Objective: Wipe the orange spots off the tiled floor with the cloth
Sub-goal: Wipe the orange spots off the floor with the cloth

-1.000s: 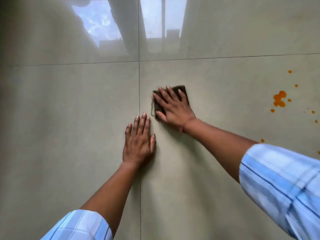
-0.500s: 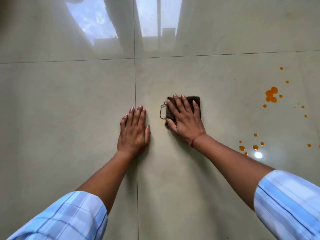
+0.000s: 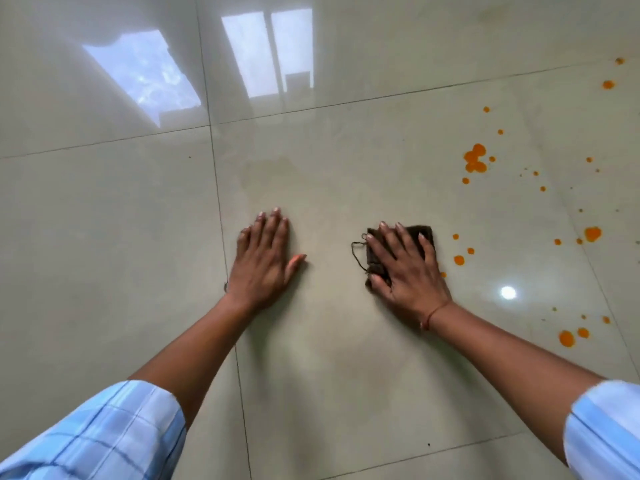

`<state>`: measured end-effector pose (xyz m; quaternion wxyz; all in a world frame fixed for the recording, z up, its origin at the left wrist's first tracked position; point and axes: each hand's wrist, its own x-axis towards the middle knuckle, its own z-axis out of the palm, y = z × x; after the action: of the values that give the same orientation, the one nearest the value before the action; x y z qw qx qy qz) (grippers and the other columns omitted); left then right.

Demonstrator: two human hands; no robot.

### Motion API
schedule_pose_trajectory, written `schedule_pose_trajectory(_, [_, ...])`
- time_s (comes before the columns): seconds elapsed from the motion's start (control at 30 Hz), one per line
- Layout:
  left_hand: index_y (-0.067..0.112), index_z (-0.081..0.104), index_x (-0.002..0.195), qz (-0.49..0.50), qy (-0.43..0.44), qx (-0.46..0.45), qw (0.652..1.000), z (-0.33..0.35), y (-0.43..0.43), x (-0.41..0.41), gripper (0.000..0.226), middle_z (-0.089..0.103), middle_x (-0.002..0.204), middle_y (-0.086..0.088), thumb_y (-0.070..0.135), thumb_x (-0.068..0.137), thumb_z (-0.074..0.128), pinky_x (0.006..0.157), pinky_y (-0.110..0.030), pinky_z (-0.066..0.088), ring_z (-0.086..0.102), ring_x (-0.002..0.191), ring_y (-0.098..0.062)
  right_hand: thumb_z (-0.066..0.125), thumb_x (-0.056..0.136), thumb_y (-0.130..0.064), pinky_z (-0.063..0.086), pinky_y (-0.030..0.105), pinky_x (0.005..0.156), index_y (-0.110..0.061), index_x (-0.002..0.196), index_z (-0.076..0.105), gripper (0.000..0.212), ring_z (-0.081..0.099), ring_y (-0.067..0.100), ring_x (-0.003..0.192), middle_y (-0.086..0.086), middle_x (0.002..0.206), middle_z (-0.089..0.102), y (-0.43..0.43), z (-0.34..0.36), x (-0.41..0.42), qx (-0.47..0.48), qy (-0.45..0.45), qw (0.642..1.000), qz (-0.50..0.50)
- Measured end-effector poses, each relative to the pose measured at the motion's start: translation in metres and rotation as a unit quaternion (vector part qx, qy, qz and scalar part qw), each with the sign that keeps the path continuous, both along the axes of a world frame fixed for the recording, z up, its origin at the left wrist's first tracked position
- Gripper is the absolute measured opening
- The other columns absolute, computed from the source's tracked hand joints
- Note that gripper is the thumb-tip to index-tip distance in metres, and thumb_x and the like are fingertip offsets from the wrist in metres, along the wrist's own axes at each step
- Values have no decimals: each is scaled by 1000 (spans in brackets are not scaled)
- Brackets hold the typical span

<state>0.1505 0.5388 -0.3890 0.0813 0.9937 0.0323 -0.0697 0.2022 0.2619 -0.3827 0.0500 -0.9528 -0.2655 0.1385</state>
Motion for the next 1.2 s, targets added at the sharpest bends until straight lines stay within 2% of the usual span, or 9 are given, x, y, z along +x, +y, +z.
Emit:
schedule_pose_trajectory(0.13, [8,31,148,-68,13,-6,998,0,-58,24,73,26,157,-12,57,93,28,113,-46,20,23,144,-30,47,94,-48,1,49,119,-31,155,18,70,6,22,151,0,165,10,3,-2,52,-18,-6,995,-95])
schedule_pose_trajectory(0.23, [9,28,149,-108,19,9,994,-2,-75,33,73,25,157,-10,57,94,24,114,-45,17,20,145,-29,39,91,-51,6,51,119,-30,154,23,69,12,24,151,1,164,15,-32,-2,5,6,-20,993,-113])
schedule_pose_trajectory(0.33, [8,27,149,-97,17,4,995,1,-84,38,75,25,157,-11,58,92,23,112,-48,18,21,144,-32,37,88,-53,10,52,117,-29,153,29,70,19,27,149,4,162,22,-65,1,1,14,-11,994,-105])
schedule_pose_trajectory(0.5, [9,28,148,-108,0,-46,993,5,-131,58,74,24,158,-9,57,92,26,112,-48,18,22,144,-30,43,95,-48,3,51,120,-31,155,18,68,7,24,151,2,165,10,-66,3,37,-3,-21,978,-207])
schedule_pose_trajectory(0.6, [10,23,150,-124,10,-48,991,5,-158,71,73,19,159,-7,56,94,24,114,-47,15,17,145,-28,40,88,-52,16,54,117,-29,153,30,70,20,26,149,3,162,23,-89,8,-51,18,-26,988,-149])
schedule_pose_trajectory(0.67, [10,19,151,-122,21,-32,992,0,-166,72,74,16,160,-6,56,94,24,115,-49,13,13,146,-28,39,84,-53,20,54,115,-29,151,33,72,26,27,147,4,160,28,-111,6,-55,14,-9,994,-106])
schedule_pose_trajectory(0.83, [9,19,151,-120,10,-15,993,-9,-166,70,74,17,160,-6,57,94,24,115,-50,13,14,146,-30,42,94,-49,4,51,120,-30,155,17,69,8,24,151,2,165,12,-106,1,20,-14,-19,966,-258])
schedule_pose_trajectory(1.03, [8,19,151,-179,-9,-38,983,2,-192,69,72,16,160,-9,50,93,28,116,-48,11,11,147,-30,42,83,-53,19,53,116,-32,154,23,76,23,24,148,2,162,24,-153,-1,-70,18,-21,989,-146])
schedule_pose_trajectory(1.2, [9,23,150,-301,-3,-85,950,11,-273,76,67,19,159,-7,46,95,30,116,-45,11,12,147,-26,32,89,-53,8,50,120,-29,155,22,71,12,23,151,1,164,16,-189,2,-1,-22,-40,950,-309])
